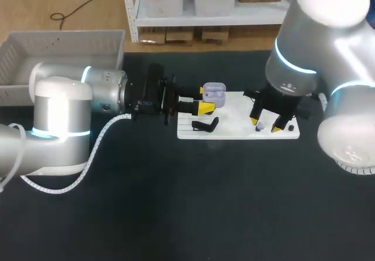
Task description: Pick up each earbud case from the left stands, insert the matching earbuds, close the lid, and place the case in the box.
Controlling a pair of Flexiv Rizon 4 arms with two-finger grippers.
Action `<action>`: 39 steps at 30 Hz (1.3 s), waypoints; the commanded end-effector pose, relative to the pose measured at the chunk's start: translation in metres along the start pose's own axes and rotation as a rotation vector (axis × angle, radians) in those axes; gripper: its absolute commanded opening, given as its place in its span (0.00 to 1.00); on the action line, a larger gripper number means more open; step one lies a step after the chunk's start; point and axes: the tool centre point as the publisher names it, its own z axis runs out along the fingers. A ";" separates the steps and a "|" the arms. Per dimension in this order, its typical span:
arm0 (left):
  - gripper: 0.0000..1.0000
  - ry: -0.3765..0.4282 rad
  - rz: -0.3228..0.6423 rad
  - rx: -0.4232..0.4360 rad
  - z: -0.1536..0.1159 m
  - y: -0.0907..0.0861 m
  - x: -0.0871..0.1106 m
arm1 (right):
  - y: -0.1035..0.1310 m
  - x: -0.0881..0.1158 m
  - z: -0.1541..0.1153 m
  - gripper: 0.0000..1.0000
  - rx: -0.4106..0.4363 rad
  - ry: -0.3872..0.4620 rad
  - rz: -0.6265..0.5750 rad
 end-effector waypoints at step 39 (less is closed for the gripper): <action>0.00 -0.001 0.003 -0.006 0.000 -0.001 0.000 | 0.002 -0.007 0.027 0.27 -0.016 0.032 -0.009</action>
